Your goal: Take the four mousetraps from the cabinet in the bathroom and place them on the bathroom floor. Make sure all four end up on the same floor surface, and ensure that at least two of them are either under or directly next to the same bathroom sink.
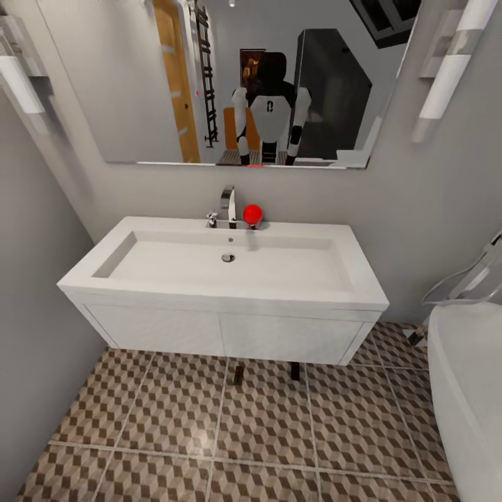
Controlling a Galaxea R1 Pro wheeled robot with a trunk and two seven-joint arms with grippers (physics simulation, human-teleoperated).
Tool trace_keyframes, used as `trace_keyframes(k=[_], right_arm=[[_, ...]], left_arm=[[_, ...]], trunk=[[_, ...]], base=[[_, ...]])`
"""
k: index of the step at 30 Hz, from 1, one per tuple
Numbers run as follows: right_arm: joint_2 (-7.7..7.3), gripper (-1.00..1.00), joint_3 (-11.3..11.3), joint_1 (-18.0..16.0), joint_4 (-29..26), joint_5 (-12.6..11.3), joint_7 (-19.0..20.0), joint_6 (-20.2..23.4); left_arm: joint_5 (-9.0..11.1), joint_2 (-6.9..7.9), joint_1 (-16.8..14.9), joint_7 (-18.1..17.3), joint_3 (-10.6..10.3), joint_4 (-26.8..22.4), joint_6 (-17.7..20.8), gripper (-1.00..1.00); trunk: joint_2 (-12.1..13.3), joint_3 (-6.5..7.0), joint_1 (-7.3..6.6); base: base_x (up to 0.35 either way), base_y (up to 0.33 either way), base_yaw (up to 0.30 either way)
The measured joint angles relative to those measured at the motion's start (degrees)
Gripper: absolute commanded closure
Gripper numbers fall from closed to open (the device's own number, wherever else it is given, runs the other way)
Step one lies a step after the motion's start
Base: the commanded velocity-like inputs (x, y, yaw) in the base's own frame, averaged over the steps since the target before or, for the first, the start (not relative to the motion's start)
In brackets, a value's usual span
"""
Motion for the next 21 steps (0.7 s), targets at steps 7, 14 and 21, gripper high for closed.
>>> trace_keyframes(k=[7, 14, 21], right_arm=[[0.07, -1.0, -0.1, 0.0, -0.2, -0.4, 0.0, 0.0], [0.09, -1.0, 0.0, 0.0, -0.3, -5.2, 0.1, -0.1], [0.19, -1.0, -0.1, 0.0, -0.4, -8.7, 0.0, 0.1]], left_arm=[[0.0, -0.02, 0.0, 0.0, 0.0, 0.0, 0.0, -1.0], [0.0, -0.01, 0.0, 0.0, 0.0, 0.0, 0.0, -1.0], [0.0, -0.02, 0.0, 0.0, 0.0, 0.0, 0.0, -1.0]], trunk=[[0.0, 0.63, 0.0], [0.0, 1.19, 0.0], [0.0, 1.69, 0.0]], base=[[0.0, 0.0, -0.13], [0.0, 0.0, -0.19], [0.0, 0.0, -0.182]])
